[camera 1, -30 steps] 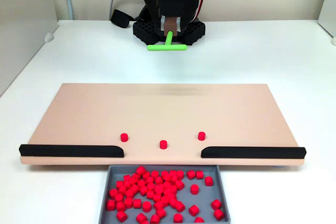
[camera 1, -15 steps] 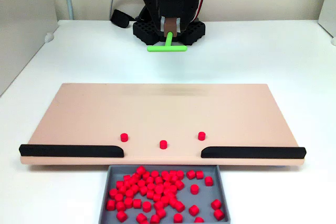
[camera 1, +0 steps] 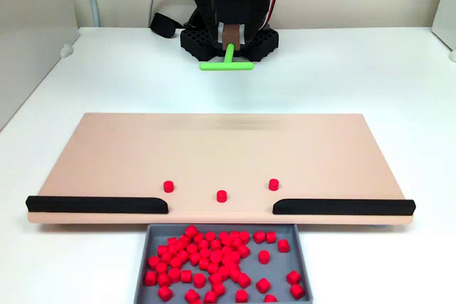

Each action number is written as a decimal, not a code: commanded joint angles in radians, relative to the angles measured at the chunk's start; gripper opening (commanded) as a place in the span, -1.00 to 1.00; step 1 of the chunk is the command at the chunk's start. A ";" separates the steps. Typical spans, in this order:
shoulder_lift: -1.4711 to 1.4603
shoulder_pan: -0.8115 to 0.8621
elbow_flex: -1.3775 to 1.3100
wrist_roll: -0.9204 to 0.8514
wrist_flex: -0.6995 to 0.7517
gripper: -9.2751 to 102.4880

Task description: Gather the left side granules

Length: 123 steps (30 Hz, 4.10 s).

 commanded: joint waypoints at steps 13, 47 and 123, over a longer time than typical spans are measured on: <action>0.008 0.000 -0.021 0.035 -0.003 -0.84; -0.439 -0.275 -0.515 1.301 -0.005 -0.84; -1.006 -0.167 -0.966 1.667 0.009 -0.84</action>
